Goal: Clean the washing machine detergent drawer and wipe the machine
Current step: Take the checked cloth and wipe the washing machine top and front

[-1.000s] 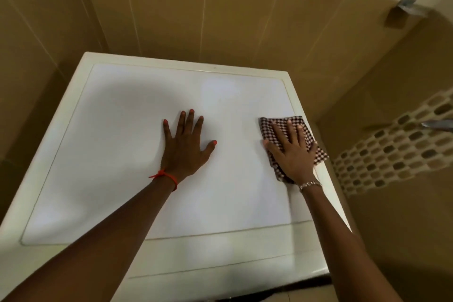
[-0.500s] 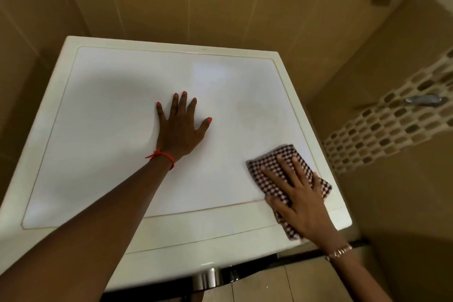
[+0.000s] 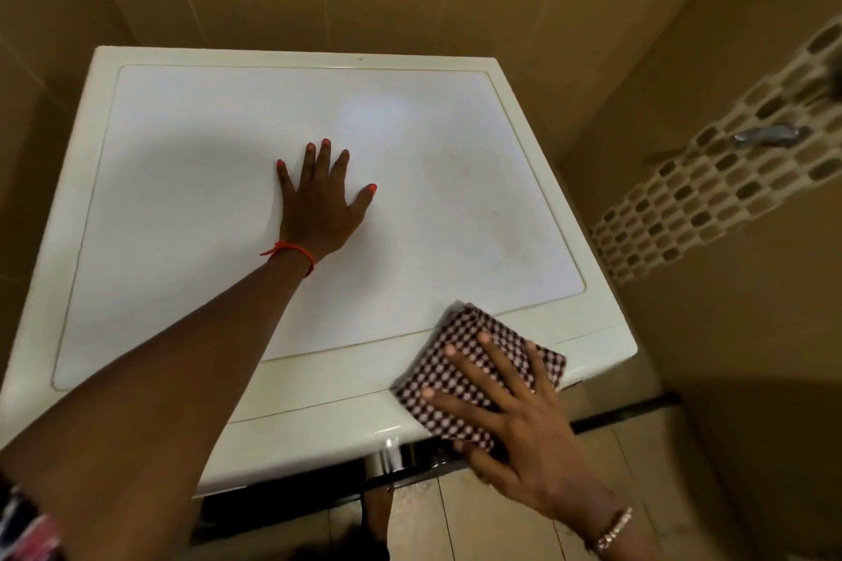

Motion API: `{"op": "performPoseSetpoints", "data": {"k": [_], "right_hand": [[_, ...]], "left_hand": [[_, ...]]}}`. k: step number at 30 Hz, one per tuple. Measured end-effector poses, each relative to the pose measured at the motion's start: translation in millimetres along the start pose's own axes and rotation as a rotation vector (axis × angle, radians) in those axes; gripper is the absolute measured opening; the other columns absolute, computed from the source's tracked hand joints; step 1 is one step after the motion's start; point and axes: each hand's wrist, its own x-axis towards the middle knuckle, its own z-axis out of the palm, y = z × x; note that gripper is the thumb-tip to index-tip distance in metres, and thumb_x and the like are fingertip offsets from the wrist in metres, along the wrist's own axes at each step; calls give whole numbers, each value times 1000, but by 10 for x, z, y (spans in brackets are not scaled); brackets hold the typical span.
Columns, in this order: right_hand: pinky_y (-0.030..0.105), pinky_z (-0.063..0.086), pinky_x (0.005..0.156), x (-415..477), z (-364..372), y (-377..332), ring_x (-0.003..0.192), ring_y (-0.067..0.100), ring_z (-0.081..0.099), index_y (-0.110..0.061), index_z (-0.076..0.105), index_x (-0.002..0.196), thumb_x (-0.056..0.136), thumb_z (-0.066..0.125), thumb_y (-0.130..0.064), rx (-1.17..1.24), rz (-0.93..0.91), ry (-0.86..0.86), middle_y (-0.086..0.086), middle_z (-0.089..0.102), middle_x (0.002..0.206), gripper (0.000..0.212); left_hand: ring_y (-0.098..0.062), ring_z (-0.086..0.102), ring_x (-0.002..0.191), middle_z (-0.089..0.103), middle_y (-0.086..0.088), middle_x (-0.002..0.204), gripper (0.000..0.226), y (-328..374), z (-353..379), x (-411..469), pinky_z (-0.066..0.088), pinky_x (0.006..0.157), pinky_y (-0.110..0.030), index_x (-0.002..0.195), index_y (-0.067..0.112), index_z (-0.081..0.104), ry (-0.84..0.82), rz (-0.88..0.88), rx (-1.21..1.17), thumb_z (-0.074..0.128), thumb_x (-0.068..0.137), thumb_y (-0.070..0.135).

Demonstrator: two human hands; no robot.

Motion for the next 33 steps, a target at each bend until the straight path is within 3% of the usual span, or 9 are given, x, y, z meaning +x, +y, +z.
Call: {"op": "performPoseSetpoints", "data": {"k": [3, 6, 9, 13, 16, 20, 23, 28, 33], "right_hand": [[55, 4, 112, -129, -72, 397, 146, 16, 0, -54, 22, 139, 91, 19, -63, 56, 179, 20, -15, 9, 157, 50], [59, -2, 113, 40, -159, 739, 144, 8, -7, -60, 19, 135, 81, 4, -77, 147, 489, 69, -20, 6, 155, 58], [59, -6, 111, 383, -193, 831, 145, 12, -8, -55, 20, 139, 73, 1, -80, 132, 703, 101, -17, 6, 156, 73], [57, -6, 112, 416, -134, 664, 145, 16, -5, -54, 10, 139, 78, -6, -76, 44, 541, 59, -19, -2, 153, 67], [55, -4, 114, 95, -64, 695, 145, 13, -8, -54, 14, 140, 85, 4, -72, 33, 433, 36, -19, 1, 155, 58], [51, -1, 116, 30, -158, 961, 143, 10, -12, -60, 5, 136, 78, 1, -79, 90, 601, 77, -21, -4, 153, 61], [53, 9, 115, 381, -254, 1209, 145, 18, 0, -64, -6, 131, 75, 4, -79, 159, 736, 51, -12, -3, 157, 59], [55, 12, 113, 1187, -290, 1396, 145, 26, 2, -47, 10, 144, 92, 27, -61, 81, 734, 53, -5, 1, 158, 57], [59, -1, 113, 1137, -191, 990, 145, 22, -8, -49, 9, 144, 79, -1, -73, -5, 455, -5, -9, 0, 158, 70]], "left_hand": [[-27, 8, 146, 18, -12, 156, 63, -1, 13, -1, -1, 113, -57, 145, 11, 31, 11, 5, 0, 39, 94, 49], [-27, 8, 146, 18, -13, 156, 65, -1, 26, 2, -1, 113, -58, 145, 11, 31, 9, 6, 16, 40, 94, 50], [-27, 8, 146, 17, -14, 156, 68, -3, 26, 0, -1, 112, -60, 145, 10, 30, -4, 20, 17, 42, 92, 51], [-24, 10, 146, 18, -12, 156, 78, 3, 9, -16, -1, 111, -62, 145, 13, 31, -29, 92, 22, 35, 85, 62], [-21, 9, 146, 18, -7, 157, 90, 15, -7, -23, -1, 110, -62, 145, 17, 30, -43, 126, 37, 23, 74, 72], [-22, 14, 145, 22, -8, 155, 98, -1, 5, -20, 1, 109, -64, 144, 14, 32, -1, 165, 37, 13, 69, 75], [-23, 16, 145, 25, -10, 154, 93, 14, 11, -16, 2, 109, -65, 143, 12, 35, 0, 151, 22, 21, 74, 72], [-23, 17, 145, 26, -10, 154, 72, 13, 34, -18, 2, 110, -63, 141, 10, 38, 6, 132, -5, 47, 87, 56], [-21, 20, 144, 28, -8, 153, 63, 18, -39, -99, 5, 113, -59, 137, 8, 44, 0, 150, -76, 48, 90, 49]]}}
